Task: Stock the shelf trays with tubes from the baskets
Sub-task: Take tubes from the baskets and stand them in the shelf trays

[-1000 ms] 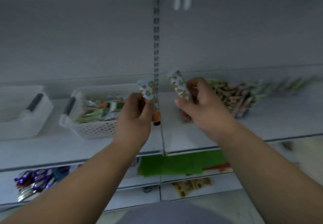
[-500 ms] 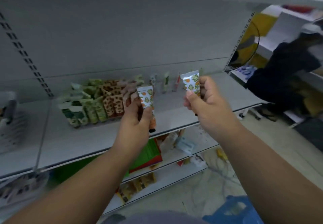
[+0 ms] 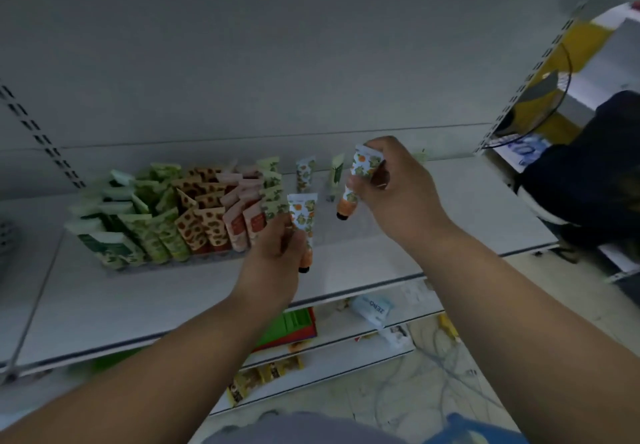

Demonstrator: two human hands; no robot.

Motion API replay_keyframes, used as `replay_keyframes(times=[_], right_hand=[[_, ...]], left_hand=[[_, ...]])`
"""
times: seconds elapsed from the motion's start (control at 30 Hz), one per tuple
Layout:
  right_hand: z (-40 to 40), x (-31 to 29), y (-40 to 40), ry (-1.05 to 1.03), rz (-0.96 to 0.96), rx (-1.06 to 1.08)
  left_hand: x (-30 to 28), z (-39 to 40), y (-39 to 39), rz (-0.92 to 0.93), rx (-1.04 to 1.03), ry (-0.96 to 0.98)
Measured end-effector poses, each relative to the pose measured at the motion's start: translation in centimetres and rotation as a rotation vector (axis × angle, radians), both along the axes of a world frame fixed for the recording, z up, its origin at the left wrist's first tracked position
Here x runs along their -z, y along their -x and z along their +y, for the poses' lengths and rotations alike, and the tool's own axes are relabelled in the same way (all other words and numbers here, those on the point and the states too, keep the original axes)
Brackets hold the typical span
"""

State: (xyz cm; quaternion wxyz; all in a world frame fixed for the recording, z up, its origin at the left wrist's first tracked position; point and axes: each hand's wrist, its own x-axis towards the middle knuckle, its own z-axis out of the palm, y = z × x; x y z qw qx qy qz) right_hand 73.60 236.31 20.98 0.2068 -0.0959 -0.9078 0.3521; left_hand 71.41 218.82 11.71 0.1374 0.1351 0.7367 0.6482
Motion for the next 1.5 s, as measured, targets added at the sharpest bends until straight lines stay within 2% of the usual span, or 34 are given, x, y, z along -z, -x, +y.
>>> replay_keyframes(times=[0.17,0.3,0.5,0.6,0.7,0.8,0.87,0.97,1.03,1.07,1.13,1.2,1.3,1.4,1.5], right_hand=[[1.8,0.8,4.9,-0.143,0.090,-0.050],[2.8,1.4,7.5,-0.204,0.117,-0.176],[4.7,3.1,10.2,-0.351,0.062,-0.295],[5.2,4.3,10.9,-0.544,0.067,-0.382],[5.7,5.2,11.2,-0.633,0.154,-0.365],[5.8,5.1,11.5,-0.701,0.143,-0.337],[5.8,4.5,11.2,-0.676,0.186,-0.365],[5.1,3.0,9.2,-0.347,0.226,-0.519],[4.7,2.2,7.3,-0.169,0.042,-0.661],[4.6,2.2,6.7,-0.147,-0.086,-0.716],[4.8,2.5,6.2,-0.138,-0.258,-0.774],[5.3,2.5,6.4,-0.099,-0.297,-0.753],[5.9,1.9,7.3,-0.105,-0.174,-0.629],[5.9,1.2,8.4,-0.305,0.009,-0.526],[4.9,1.3,9.5,-0.372,0.057,-0.523]], left_hand=[[0.9,0.5,0.3,-0.039,-0.072,-0.084],[1.3,2.1,-0.2,-0.052,-0.164,-0.101],[1.6,4.0,-1.4,0.002,-0.285,0.001],[1.5,5.1,-1.6,0.038,-0.355,0.035],[1.7,5.6,-1.7,0.052,-0.355,0.049],[1.5,6.0,-1.8,0.060,-0.345,0.083],[1.1,6.2,-1.8,0.088,-0.342,0.121],[1.1,6.5,-1.9,0.124,-0.339,0.133],[1.2,6.6,-1.7,0.140,-0.346,0.184],[1.3,6.7,-1.6,0.157,-0.338,0.217],[1.5,6.9,-1.5,0.192,-0.312,0.234],[1.8,7.1,-1.6,0.205,-0.308,0.238],[2.8,6.6,-1.9,0.304,-0.327,0.429],[4.3,5.9,-2.4,0.449,-0.260,0.719],[5.2,5.6,-2.5,0.498,-0.207,0.814]])
